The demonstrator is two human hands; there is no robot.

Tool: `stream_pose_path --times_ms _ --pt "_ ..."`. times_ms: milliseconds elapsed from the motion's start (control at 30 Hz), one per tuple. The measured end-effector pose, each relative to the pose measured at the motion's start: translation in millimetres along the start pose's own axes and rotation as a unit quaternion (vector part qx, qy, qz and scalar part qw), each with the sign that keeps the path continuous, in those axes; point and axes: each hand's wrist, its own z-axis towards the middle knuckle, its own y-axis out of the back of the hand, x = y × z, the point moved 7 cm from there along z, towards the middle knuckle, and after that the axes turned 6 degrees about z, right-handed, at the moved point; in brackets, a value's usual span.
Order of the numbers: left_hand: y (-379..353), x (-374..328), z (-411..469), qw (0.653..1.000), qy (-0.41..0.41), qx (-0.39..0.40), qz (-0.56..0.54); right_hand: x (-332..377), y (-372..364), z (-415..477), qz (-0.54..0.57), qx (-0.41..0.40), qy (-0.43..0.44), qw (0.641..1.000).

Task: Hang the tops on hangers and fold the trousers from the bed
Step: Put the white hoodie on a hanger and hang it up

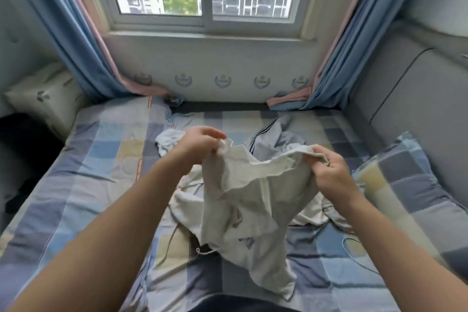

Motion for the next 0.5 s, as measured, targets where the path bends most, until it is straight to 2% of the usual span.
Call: stream_pose_path --times_ms 67,100,133,167,200,233,267,300,333,367,400,433,500 --pt "-19.5 -13.0 -10.9 0.981 -0.010 0.104 0.162 18.8 14.6 6.8 0.001 0.006 0.022 1.000" --pt "-29.0 -21.5 -17.7 0.956 -0.020 0.137 0.258 29.7 18.4 10.4 0.001 0.018 0.036 0.999" --pt "-37.4 -32.4 -21.2 0.923 -0.047 0.141 0.356 41.0 20.9 14.4 -0.002 0.033 0.047 0.998" --pt "-44.8 -45.4 -20.8 0.889 -0.089 0.111 0.436 53.0 22.7 18.6 -0.009 0.052 0.059 0.997" --pt "-52.4 -61.4 -23.4 0.868 -0.145 0.069 0.470 65.2 23.8 22.5 -0.015 0.072 0.072 0.995" --pt "-62.7 -78.6 -30.2 0.871 -0.203 0.045 0.446 77.7 24.1 26.2 -0.021 0.091 0.088 0.992" --pt "-73.6 -93.3 -39.2 0.891 -0.249 0.063 0.373 90.8 24.1 29.1 -0.029 0.106 0.104 0.988" --pt "-86.4 -104.0 -48.1 0.920 -0.273 0.125 0.252 103.0 24.6 32.3 -0.039 0.114 0.117 0.986" --pt "-99.2 -111.1 -57.6 0.937 -0.268 0.199 0.105 114.0 25.1 35.8 -0.051 0.117 0.126 0.984" --pt "-109.6 -115.5 -63.7 0.937 -0.252 0.243 -0.012 124.0 25.7 39.9 -0.068 0.116 0.134 0.982" --pt "-113.9 -119.1 -66.0 0.933 -0.243 0.249 -0.087 133.4 26.1 43.7 -0.088 0.111 0.143 0.980" --pt "-114.3 -121.2 -66.3 0.936 -0.244 0.231 -0.108 141.9 26.5 47.2 -0.106 0.104 0.151 0.977" --pt "-112.3 -120.9 -61.5 0.953 -0.261 0.154 -0.027 154.3 27.5 53.3 -0.131 0.089 0.162 0.974"
